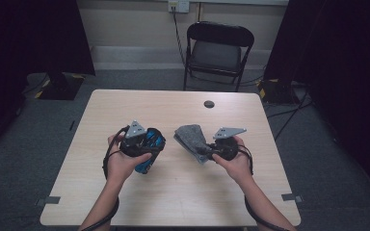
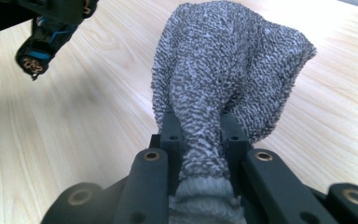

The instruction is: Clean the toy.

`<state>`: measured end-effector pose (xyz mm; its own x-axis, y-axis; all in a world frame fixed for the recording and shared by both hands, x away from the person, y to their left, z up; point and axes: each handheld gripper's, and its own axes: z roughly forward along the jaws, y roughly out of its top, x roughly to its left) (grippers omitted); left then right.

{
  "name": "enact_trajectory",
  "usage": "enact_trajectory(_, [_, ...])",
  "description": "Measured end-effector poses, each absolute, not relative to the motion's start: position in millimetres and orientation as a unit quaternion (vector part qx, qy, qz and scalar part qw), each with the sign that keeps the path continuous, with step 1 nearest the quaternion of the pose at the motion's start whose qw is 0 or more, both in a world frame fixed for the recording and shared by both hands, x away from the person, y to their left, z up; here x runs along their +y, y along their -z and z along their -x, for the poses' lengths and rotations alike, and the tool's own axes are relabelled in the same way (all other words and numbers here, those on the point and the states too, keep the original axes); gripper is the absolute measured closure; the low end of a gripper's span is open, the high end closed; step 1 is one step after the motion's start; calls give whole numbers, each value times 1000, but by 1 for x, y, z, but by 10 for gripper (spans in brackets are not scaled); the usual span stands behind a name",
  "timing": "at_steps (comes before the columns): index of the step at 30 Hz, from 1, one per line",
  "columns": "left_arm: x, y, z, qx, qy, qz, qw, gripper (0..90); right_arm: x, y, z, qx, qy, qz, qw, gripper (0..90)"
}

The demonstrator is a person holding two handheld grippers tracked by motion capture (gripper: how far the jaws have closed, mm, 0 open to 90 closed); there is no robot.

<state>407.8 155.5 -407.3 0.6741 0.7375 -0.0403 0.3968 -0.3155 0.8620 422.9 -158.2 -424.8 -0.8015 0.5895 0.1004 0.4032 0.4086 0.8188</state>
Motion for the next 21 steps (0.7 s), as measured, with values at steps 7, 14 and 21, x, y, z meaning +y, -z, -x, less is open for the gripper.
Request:
enact_trajectory(7, [149, 405, -406, 349, -183, -794, 462, 256, -144, 422, -424, 832, -462, -291, 97, 766])
enact_trajectory(14, [146, 407, -405, 347, -182, -797, 459, 256, -125, 416, -423, 834, -470, -276, 94, 766])
enact_trajectory(21, [147, 409, -405, 349, -186, -797, 457, 256, -115, 415, -422, 836, -472, -265, 85, 766])
